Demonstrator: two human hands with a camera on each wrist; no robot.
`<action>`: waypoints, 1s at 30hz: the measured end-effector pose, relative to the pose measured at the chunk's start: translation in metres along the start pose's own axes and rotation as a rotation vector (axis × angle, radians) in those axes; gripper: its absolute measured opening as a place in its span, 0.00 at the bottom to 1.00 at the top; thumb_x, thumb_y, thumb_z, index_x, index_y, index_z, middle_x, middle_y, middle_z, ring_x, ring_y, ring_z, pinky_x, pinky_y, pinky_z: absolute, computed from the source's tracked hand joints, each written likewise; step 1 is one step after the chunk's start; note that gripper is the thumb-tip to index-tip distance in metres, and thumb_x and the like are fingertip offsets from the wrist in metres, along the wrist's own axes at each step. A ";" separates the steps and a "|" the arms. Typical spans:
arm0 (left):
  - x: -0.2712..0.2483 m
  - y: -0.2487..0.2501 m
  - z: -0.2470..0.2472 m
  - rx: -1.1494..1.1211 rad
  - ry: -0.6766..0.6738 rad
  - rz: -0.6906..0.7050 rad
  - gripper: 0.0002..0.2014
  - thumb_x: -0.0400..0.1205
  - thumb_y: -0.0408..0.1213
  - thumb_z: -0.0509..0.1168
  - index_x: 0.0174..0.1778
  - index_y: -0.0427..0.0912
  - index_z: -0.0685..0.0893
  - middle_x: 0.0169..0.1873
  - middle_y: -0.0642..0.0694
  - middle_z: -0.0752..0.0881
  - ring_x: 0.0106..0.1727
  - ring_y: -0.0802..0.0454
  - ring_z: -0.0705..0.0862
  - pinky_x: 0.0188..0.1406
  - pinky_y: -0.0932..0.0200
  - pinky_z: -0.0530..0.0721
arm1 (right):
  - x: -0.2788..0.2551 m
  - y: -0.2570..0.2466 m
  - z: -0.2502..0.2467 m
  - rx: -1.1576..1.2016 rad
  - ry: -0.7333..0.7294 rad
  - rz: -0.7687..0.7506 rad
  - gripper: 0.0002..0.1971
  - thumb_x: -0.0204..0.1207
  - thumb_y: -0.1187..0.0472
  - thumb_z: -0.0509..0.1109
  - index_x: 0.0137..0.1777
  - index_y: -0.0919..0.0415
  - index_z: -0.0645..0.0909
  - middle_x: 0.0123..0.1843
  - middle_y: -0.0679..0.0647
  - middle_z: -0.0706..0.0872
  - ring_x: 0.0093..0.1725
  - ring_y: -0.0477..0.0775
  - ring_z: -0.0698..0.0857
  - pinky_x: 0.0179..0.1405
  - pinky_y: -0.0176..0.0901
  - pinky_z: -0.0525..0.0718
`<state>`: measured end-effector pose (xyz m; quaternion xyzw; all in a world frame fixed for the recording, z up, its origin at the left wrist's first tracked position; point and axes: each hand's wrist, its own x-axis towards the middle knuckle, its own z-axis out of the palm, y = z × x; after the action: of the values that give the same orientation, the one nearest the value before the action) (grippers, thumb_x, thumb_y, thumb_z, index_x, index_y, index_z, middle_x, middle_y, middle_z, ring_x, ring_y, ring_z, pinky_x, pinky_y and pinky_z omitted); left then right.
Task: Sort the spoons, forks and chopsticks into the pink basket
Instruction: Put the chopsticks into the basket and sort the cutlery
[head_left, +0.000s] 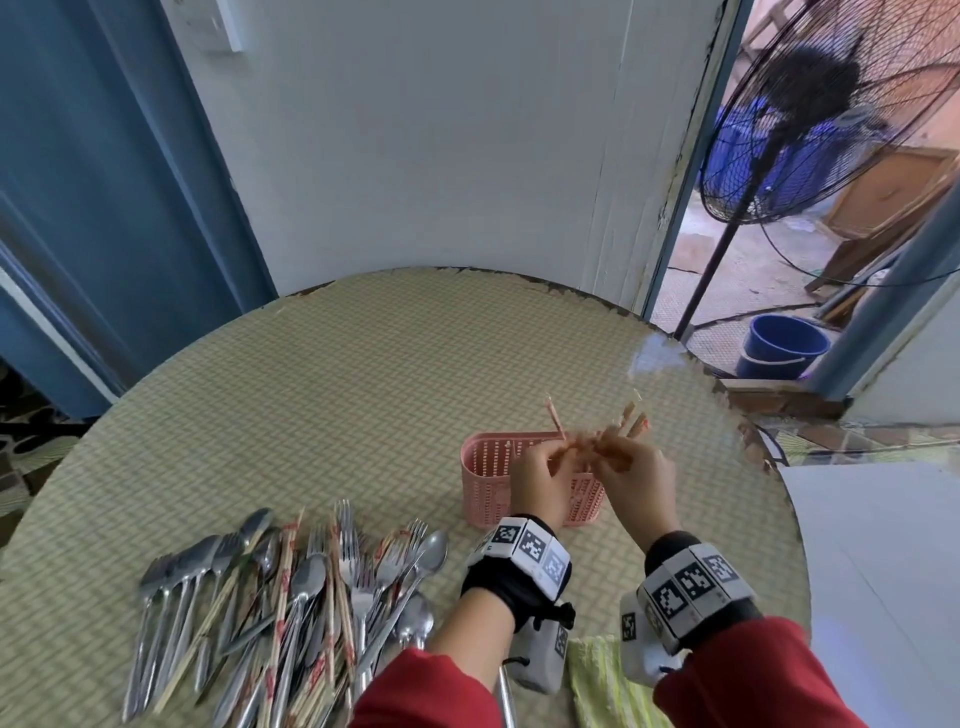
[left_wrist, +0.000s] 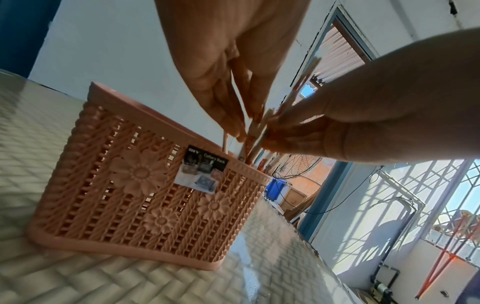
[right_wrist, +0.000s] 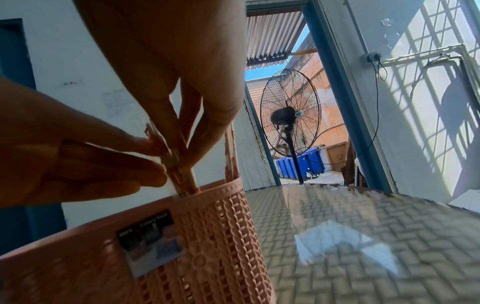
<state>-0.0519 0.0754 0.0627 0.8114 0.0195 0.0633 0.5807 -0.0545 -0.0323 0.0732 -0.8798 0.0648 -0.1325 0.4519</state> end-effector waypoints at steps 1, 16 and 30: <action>-0.002 -0.001 -0.001 0.027 -0.032 -0.017 0.12 0.81 0.34 0.64 0.58 0.37 0.85 0.52 0.42 0.89 0.51 0.54 0.86 0.52 0.63 0.82 | -0.001 0.001 0.002 -0.030 -0.047 0.023 0.05 0.73 0.70 0.70 0.42 0.64 0.88 0.38 0.57 0.89 0.40 0.53 0.86 0.40 0.38 0.80; -0.103 -0.089 -0.080 0.025 0.217 -0.170 0.15 0.77 0.24 0.63 0.52 0.48 0.81 0.48 0.54 0.82 0.45 0.65 0.80 0.43 0.72 0.80 | -0.109 0.003 0.079 0.159 -0.099 0.216 0.15 0.71 0.73 0.65 0.53 0.57 0.73 0.50 0.57 0.81 0.47 0.56 0.81 0.48 0.49 0.81; -0.126 -0.168 -0.183 0.372 0.366 -0.473 0.05 0.77 0.31 0.68 0.47 0.40 0.81 0.47 0.46 0.83 0.48 0.50 0.81 0.48 0.60 0.80 | -0.178 -0.038 0.167 0.022 -0.647 0.095 0.12 0.74 0.72 0.61 0.46 0.56 0.82 0.34 0.48 0.80 0.34 0.49 0.81 0.29 0.27 0.74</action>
<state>-0.1926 0.2886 -0.0477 0.8516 0.3220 0.0667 0.4083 -0.1758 0.1614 -0.0203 -0.8674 -0.0425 0.1745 0.4641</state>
